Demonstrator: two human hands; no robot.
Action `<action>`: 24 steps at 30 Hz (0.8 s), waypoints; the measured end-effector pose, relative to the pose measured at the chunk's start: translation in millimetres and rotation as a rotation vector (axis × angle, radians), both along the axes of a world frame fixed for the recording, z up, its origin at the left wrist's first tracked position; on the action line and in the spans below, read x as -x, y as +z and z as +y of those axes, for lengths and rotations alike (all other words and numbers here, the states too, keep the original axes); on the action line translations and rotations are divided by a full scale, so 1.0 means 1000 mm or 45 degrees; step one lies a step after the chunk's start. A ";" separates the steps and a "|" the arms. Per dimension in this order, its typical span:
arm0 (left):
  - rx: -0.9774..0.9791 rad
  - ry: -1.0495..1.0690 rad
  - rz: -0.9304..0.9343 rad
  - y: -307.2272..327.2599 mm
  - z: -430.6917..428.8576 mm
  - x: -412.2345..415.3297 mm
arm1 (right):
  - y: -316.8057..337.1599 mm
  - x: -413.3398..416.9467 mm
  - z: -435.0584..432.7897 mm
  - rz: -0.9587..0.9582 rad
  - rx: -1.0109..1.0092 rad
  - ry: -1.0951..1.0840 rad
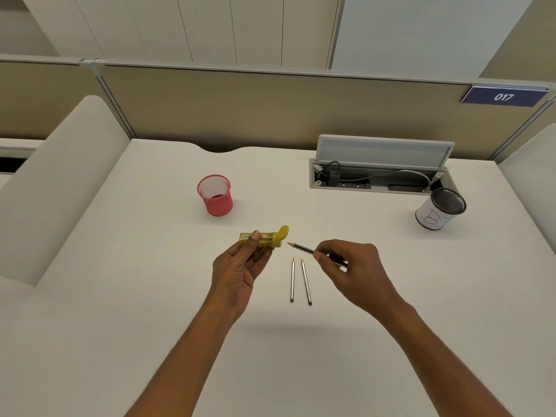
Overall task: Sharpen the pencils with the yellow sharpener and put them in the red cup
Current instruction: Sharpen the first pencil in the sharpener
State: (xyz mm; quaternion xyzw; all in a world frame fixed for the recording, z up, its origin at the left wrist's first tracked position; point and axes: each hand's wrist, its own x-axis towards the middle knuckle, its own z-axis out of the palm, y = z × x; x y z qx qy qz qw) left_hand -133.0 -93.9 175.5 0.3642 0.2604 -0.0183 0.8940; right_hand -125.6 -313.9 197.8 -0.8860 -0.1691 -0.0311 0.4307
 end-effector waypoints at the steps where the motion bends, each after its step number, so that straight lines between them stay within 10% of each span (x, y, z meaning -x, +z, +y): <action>1: 0.001 -0.001 0.001 0.001 0.001 0.000 | 0.001 0.001 0.000 -0.035 0.021 0.009; 24: -0.047 -0.061 0.050 0.006 -0.001 0.008 | -0.014 -0.001 0.021 -0.456 0.339 0.089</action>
